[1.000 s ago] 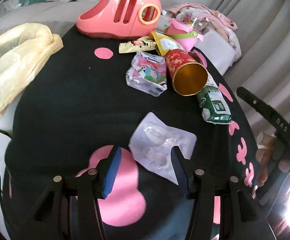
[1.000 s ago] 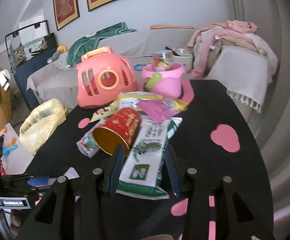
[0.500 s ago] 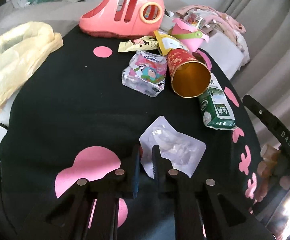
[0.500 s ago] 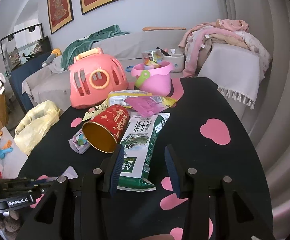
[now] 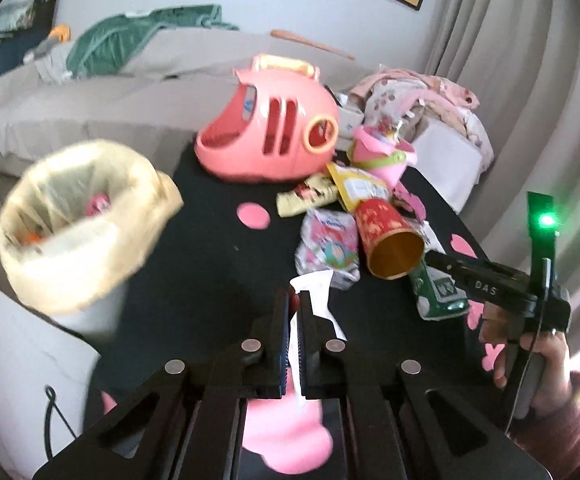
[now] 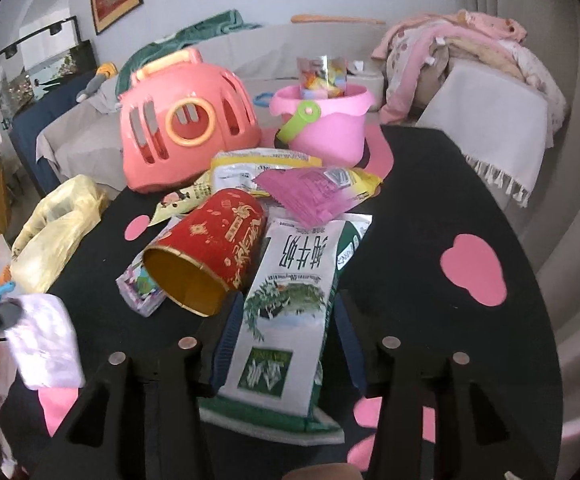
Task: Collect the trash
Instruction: 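Grasp the clear plastic tray with the left gripper while the right gripper grasps the milk carton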
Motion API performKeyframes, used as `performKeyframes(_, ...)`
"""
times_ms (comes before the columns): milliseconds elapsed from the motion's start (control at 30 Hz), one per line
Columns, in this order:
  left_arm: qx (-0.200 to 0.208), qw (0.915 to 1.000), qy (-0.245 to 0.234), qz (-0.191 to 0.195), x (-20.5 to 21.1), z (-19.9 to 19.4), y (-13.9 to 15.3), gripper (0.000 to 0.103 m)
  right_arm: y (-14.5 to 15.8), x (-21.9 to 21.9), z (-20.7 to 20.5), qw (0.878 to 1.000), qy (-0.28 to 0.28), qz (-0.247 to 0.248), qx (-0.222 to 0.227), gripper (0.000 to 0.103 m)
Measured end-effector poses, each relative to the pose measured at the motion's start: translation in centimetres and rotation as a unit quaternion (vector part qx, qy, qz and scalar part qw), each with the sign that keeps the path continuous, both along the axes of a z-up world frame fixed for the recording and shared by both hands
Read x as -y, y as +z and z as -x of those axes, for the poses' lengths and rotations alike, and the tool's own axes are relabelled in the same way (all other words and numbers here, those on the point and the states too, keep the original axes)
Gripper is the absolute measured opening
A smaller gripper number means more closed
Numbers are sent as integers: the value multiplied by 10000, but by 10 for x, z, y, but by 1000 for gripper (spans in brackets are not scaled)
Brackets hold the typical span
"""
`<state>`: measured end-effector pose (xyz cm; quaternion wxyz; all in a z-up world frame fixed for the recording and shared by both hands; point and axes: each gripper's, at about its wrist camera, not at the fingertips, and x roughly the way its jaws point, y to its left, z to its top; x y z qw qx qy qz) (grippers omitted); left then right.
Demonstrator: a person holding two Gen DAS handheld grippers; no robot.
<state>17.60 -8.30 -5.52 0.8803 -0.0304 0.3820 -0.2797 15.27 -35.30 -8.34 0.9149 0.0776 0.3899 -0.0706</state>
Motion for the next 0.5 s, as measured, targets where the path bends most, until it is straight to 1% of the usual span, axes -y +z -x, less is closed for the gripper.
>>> performKeyframes(133, -28, 10000, 44, 79, -11, -7, 3, 4, -12, 4, -18, 9990, 36, -313, -326, 52)
performKeyframes(167, -46, 9999, 50, 94, -13, -8, 3, 4, -16, 5, -20, 9986, 15, -359, -399, 56)
performKeyframes(200, -51, 9999, 51, 94, -14, -7, 2, 4, -18, 4, -21, 9985, -8, -341, -430, 56)
performKeyframes(267, -80, 9999, 35, 88, -16, -7, 0, 4, -18, 1, -20, 9988, -21, -264, -403, 55)
performKeyframes(333, -106, 9999, 19, 88, -17, -5, -2, 4, -17, -2, -14, 9992, -12, -186, -367, 51)
performKeyframes(367, -103, 9999, 16, 90, -18, -5, -2, 4, -15, -3, -11, 9994, -9, -153, -320, 49)
performKeyframes(500, -60, 9999, 61, 122, -24, -3, 0, 4, -1, -10, 12, 9999, 74, -121, -29, 47)
